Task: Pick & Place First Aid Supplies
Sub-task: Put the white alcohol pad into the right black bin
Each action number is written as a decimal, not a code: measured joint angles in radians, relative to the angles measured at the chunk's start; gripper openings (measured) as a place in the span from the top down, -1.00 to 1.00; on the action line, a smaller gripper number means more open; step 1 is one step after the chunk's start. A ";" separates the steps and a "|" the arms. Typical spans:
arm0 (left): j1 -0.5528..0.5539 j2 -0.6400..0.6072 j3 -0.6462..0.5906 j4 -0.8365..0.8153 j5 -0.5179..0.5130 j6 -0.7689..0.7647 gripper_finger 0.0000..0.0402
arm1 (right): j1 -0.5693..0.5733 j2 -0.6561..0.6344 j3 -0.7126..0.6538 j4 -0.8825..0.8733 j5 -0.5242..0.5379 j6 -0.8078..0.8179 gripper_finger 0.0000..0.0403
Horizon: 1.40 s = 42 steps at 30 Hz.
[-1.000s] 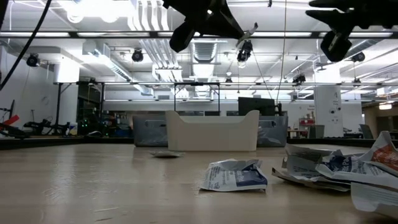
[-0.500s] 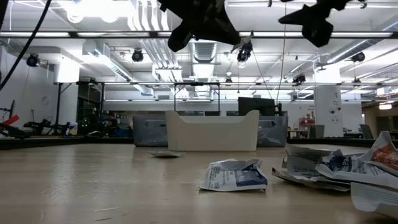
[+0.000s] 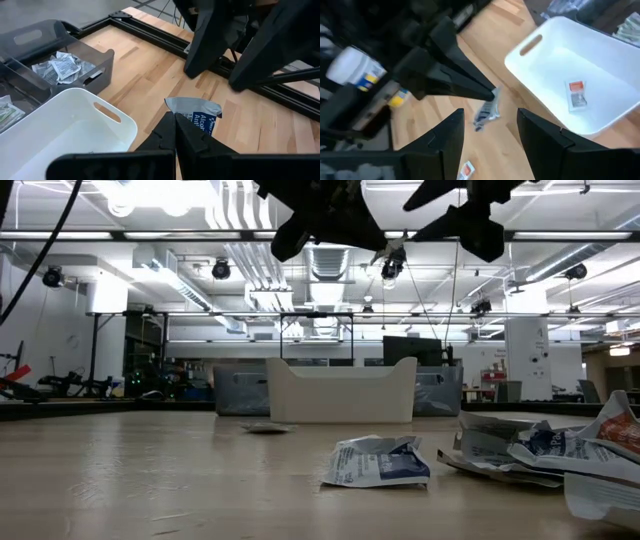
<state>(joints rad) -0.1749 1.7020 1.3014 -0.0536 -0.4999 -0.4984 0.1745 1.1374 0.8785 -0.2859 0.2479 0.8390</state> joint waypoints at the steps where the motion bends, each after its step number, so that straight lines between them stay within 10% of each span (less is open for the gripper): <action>1: 0.000 0.000 0.000 0.000 0.000 0.001 1.00 | -0.002 0.015 0.011 -0.016 -0.004 0.001 0.12; 20: -0.001 0.000 0.000 -0.004 0.004 0.028 1.00 | -0.050 0.204 0.157 -0.130 -0.051 -0.005 0.15; 34: 0.001 -0.001 0.000 -0.002 0.004 0.029 1.00 | -0.061 0.201 0.163 -0.138 -0.077 -0.060 0.92; 42: 0.008 -0.001 0.000 -0.003 0.011 0.049 0.98 | -0.066 0.197 0.165 -0.182 -0.070 -0.082 0.96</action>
<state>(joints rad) -0.1669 1.7012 1.3014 -0.0569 -0.4885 -0.4497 0.1085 1.3340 1.0431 -0.4681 0.1781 0.7567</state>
